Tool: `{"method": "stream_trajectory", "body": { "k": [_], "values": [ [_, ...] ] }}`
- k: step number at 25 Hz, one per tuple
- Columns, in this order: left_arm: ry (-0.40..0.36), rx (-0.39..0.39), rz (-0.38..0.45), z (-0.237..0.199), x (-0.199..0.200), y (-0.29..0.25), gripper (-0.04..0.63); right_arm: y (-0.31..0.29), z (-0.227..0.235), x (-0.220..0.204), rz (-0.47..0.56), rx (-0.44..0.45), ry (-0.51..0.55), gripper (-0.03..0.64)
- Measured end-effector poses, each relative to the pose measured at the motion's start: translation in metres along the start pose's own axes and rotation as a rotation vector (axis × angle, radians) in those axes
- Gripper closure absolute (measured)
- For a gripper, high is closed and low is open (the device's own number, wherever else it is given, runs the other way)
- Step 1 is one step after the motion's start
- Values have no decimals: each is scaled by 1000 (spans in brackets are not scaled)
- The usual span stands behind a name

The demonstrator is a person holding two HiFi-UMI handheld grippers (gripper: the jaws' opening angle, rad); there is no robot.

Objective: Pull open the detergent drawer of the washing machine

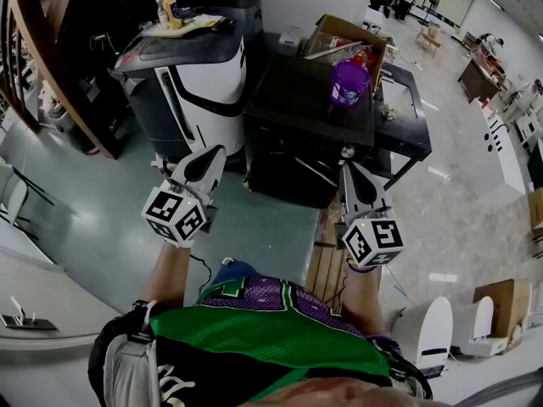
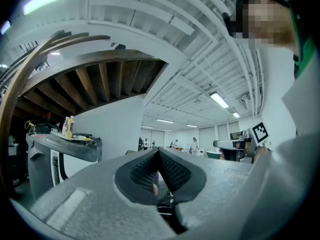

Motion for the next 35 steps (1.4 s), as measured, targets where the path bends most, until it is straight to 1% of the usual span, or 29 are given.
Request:
{"method": "stream_trajectory", "body": {
  "k": [7,13,18,23,26,31,35],
  "values": [
    [-7,-9,-9,8,1,-3,580,3,3,2,-1,5,-5,618],
    [-1,-26,-14,9,-1,-7,580,3,3,2,11,-8,0,618],
    [2,-31,-8,8,2,-10,580,3,5,4,36,-4,-44,618],
    [14,-31,-13,6,-1,-12,579,2,4,4,23,2,-29,618],
    [21,-27,-21,4,-3,-13,580,-1,4,1,20,22,-39,618],
    [34,-26,-39,-4,-10,-19,580,-14,8,-9,41,41,-90,618],
    [49,-10,-44,-23,-13,-21,580,-38,6,-13,44,60,-115,618]
  ]
}}
Point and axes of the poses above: the fingertips, and each gripper's own axes: y backward along the fingers, z to its right, x out of its top, the point moved 5 cm from there along y, backward along the fingers, and after that the axes turned 3 degrees about x, right-handed, at the moved point
